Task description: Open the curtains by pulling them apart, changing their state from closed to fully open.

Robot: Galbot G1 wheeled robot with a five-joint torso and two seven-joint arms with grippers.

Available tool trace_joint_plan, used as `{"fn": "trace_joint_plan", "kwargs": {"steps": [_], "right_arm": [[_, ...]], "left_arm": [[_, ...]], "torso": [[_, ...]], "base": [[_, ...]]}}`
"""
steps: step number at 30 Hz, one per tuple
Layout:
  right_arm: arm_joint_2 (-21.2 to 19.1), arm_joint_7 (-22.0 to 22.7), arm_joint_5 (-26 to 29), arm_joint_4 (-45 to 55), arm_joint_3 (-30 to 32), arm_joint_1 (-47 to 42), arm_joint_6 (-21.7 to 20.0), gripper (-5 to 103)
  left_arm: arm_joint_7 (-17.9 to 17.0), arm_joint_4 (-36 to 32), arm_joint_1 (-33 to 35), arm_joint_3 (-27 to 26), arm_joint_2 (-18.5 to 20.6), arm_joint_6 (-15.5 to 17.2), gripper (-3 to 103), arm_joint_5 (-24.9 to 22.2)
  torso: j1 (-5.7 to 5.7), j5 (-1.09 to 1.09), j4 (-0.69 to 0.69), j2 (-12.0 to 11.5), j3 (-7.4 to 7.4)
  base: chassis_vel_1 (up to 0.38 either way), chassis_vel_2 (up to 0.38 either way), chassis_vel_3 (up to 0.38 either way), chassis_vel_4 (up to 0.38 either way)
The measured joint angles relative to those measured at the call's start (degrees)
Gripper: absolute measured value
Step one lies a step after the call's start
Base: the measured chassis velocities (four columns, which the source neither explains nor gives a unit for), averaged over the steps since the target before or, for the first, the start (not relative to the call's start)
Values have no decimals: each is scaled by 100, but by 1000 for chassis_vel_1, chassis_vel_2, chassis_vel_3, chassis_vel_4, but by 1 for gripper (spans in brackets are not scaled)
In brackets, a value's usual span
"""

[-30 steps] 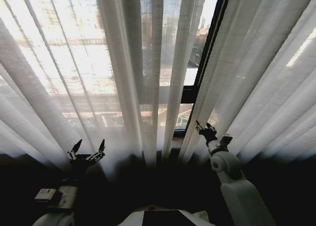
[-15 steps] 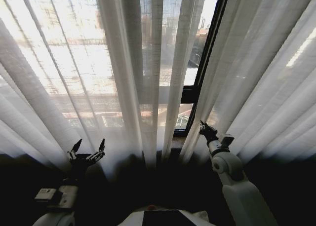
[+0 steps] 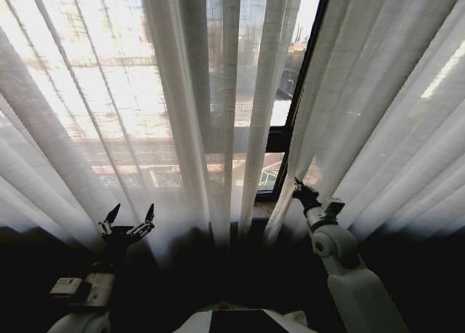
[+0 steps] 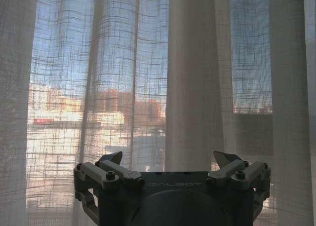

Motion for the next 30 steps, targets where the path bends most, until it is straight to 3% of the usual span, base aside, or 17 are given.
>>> {"fn": "trace_joint_plan", "kwargs": {"steps": [16, 30], "right_arm": [[-4, -20, 0, 9, 6, -19, -24, 0], [8, -19, -4, 1, 21, -37, -9, 0]], "left_arm": [[2, 10, -16, -2, -2, -52, 100, -13], [7, 12, -8, 7, -6, -38, 100, -1]], "torso": [[1, -1, 0, 0, 0], [1, 0, 0, 0, 0]], "base": [[-61, -53, 60, 57], [-269, -278, 274, 262]]}}
